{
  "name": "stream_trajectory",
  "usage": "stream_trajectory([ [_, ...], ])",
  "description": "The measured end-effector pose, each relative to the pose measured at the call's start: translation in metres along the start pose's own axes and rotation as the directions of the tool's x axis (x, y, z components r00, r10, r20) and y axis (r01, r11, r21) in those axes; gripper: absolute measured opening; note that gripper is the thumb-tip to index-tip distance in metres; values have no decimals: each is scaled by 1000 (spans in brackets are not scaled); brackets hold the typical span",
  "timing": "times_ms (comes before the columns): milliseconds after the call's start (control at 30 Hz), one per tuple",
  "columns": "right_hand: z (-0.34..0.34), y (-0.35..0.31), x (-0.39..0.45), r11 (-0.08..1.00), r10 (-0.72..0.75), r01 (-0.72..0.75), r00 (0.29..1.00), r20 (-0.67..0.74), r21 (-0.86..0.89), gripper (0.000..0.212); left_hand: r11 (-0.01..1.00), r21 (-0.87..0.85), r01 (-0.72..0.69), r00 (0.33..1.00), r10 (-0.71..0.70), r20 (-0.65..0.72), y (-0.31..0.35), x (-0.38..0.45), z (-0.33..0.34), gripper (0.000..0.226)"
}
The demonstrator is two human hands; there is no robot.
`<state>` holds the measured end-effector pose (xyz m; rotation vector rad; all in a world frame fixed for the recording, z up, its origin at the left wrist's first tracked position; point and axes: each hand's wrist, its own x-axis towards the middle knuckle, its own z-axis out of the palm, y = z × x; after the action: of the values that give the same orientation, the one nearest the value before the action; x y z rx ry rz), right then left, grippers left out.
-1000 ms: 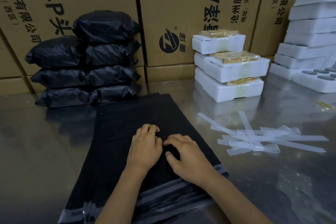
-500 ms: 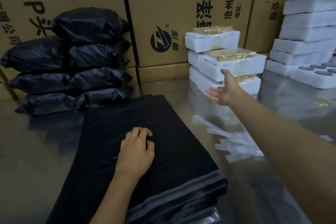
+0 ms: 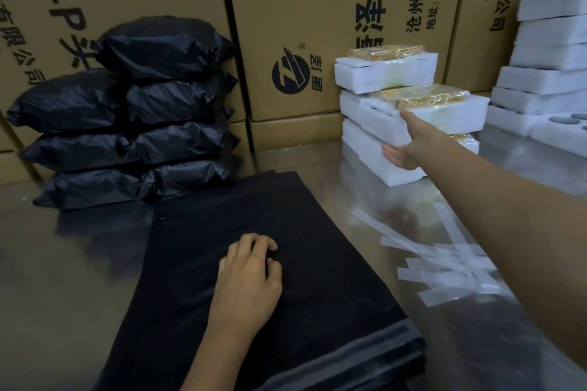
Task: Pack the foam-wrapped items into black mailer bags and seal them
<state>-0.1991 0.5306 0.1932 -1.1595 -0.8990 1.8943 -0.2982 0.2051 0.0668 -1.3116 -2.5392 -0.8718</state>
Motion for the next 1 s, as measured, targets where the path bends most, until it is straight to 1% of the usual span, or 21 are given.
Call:
stream_trajectory([
  [100, -2, 8, -4, 998, -53, 52, 999, -14, -24, 69, 1000, -6, 8, 1000, -8, 12, 1, 0, -1, 21],
  [200, -7, 12, -16, 997, -68, 68, 998, -1, -30, 62, 1000, -2, 11, 1000, -11, 16, 2, 0, -2, 22],
  [233, -9, 13, -21, 997, -70, 70, 998, 5, -22, 59, 1000, 0, 12, 1000, -12, 17, 2, 0, -2, 22],
  [300, -17, 17, -31, 997, -82, 82, 997, 0, 16, 61, 1000, 0, 16, 1000, -16, 22, 2, 0, -2, 23],
  [367, -28, 24, -43, 992, -97, 99, 995, -36, 81, 66, 1000, -1, 16, 1000, -16, 24, 3, 0, -2, 23],
  [433, -42, 35, -53, 961, -129, 147, 988, -89, 233, 69, 1000, -4, 15, 1000, -15, 23, 3, 0, -3, 23],
  [500, -52, 47, -61, 895, -193, 206, 978, -74, 396, 74, 1000, -5, 13, 1000, -13, 22, 3, 0, -3, 22],
  [533, -55, 52, -64, 875, -213, 210, 976, -43, 436, 79, 1000, -6, 15, 1000, -15, 22, 3, 0, -3, 23],
  [600, -57, 59, -67, 865, -212, 186, 977, 4, 467, 85, 1000, -6, 18, 1000, -18, 21, 3, 1, -3, 23],
  [633, -56, 60, -68, 862, -206, 175, 978, 14, 477, 82, 1000, -7, 20, 1000, -20, 19, 3, 1, -3, 23],
  [700, -56, 63, -69, 856, -205, 162, 978, 35, 492, 71, 1000, -8, 21, 1000, -21, 17, 3, 1, -3, 23],
  [800, -66, 69, -78, 873, -226, 165, 971, 81, 459, 51, 1000, -13, 20, 1000, -20, 19, 3, 0, -3, 23],
  [867, -80, 71, -90, 912, -225, 164, 966, 124, 376, 40, 1000, -15, 21, 999, -20, 26, 3, 0, -4, 22],
  [933, -93, 73, -107, 951, -216, 167, 960, 176, 260, 43, 999, -22, 23, 999, -23, 30, 3, 1, -5, 22],
  [1000, -100, 77, -129, 974, -203, 169, 948, 247, 153, 54, 999, -29, 34, 998, -33, 44, 5, 0, -6, 23],
])
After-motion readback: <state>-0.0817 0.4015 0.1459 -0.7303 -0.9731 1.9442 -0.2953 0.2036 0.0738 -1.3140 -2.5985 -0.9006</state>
